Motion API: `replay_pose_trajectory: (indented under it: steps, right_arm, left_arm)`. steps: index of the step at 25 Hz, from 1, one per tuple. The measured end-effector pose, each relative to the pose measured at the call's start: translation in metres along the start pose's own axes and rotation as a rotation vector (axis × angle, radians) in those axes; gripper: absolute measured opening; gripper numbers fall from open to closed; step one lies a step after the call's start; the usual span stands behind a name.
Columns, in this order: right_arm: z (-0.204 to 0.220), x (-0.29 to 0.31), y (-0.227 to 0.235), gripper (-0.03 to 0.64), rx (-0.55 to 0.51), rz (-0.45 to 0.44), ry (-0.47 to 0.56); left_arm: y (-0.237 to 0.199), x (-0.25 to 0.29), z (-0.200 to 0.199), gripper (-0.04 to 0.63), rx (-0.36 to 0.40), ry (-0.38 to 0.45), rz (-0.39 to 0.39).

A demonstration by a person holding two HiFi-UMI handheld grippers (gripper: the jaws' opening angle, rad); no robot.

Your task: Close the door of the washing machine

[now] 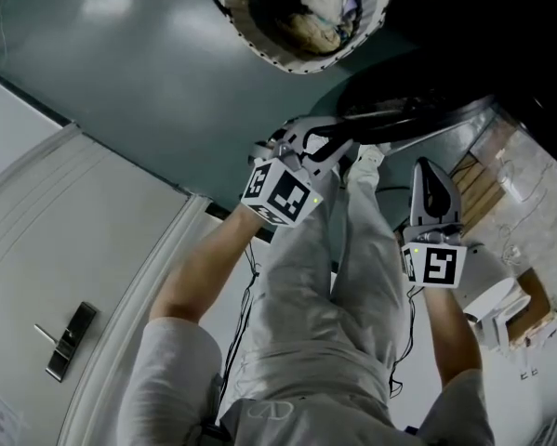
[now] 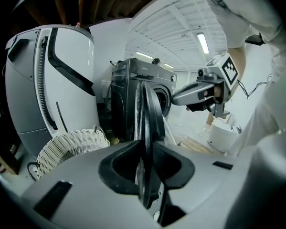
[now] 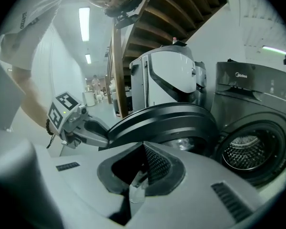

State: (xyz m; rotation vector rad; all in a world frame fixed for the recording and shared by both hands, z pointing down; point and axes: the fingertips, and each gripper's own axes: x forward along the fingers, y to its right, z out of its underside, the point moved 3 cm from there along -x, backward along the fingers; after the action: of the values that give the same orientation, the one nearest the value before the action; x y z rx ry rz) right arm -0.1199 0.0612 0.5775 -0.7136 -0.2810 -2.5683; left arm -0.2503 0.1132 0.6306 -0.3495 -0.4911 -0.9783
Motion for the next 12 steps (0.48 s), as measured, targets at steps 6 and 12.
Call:
replay_pose_trajectory:
  steps: [6, 12]
  right_arm:
    - [0.008, -0.010, 0.006, 0.011, 0.017, 0.031, 0.013]
    - [0.025, -0.024, -0.003, 0.011, 0.030, 0.031, -0.011]
  left_arm:
    - [0.018, 0.002, 0.001, 0.072, -0.039, -0.007, -0.038]
    - [0.043, 0.007, -0.001, 0.075, -0.070, -0.024, -0.046]
